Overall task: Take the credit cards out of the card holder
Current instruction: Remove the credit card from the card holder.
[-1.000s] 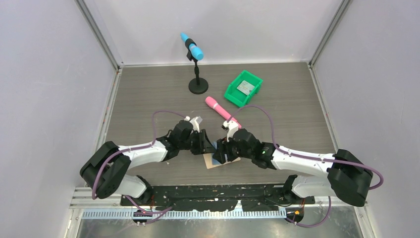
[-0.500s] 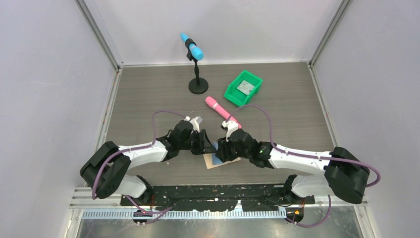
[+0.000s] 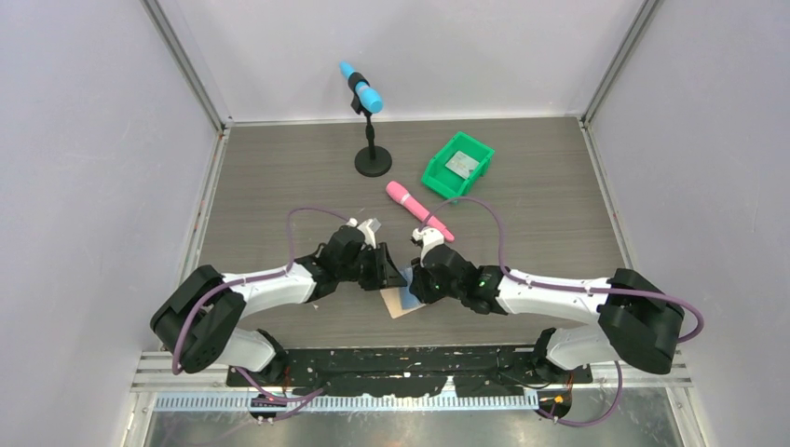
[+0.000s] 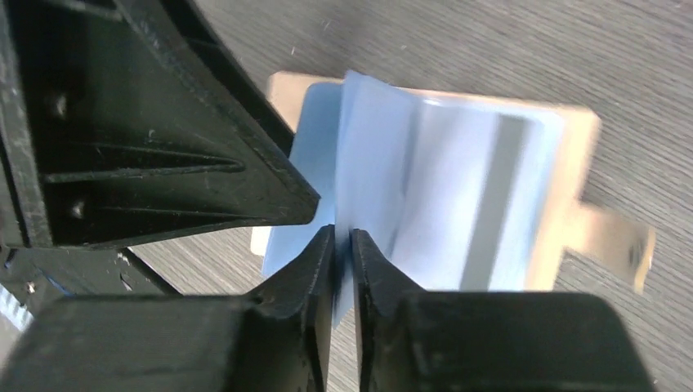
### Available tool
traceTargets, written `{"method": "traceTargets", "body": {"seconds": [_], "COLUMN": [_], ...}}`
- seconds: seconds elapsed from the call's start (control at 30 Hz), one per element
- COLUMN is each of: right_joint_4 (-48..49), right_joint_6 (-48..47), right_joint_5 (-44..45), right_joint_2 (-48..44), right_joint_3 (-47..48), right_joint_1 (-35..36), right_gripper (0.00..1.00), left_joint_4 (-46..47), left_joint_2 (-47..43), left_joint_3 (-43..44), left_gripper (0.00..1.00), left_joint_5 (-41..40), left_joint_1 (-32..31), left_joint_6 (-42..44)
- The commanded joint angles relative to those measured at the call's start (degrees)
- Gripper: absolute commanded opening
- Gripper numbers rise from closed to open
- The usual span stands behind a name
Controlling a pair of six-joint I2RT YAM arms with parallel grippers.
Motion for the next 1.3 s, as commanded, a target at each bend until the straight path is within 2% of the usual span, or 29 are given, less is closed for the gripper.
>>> {"method": "traceTargets", "body": {"seconds": [0.0,0.13,0.3,0.53,0.7,0.9,1.27], "right_joint_4": [1.2,1.69,4.53,3.92,3.08,-3.14,-4.69], "right_joint_6": [1.68,2.86,4.47,4.55,6.72,10.34,12.68], "right_joint_5": [3.23,0.79,-0.75,-0.54,-0.62,2.91,-2.88], "right_joint_2": [-1.91,-1.51,-1.44,-2.7,-2.35,-2.64,-5.13], "right_joint_3": [0.26,-0.72,-2.24,-2.36,-2.06,-1.97,-3.55], "right_joint_1": [0.02,-1.05,-1.59,-1.64,-1.63,-2.28,-2.42], "right_gripper": [0.13,0.06,0.05,0.05,0.1,0.21,0.27], "left_joint_4": [-4.76,-10.33,-22.42,-26.06,-22.62,-17.05,-8.86], "left_joint_2": [-3.29,-5.86,-10.09,-16.21,-18.21,-15.59,-11.16], "left_joint_3": [0.57,0.97,3.26,3.69,3.28,1.78,-1.47], "left_gripper": [0.34,0.33,0.32,0.33,0.36,0.37,0.38], "left_joint_5": [-5.13,-9.05,-15.78,-16.09,-11.55,-8.22,-5.93], "left_joint_1": [-0.17,-0.17,-0.18,-0.17,-0.26,-0.52,-0.7], "left_joint_6": [1.46,1.62,2.36,3.07,1.62,0.88,-0.69]}}
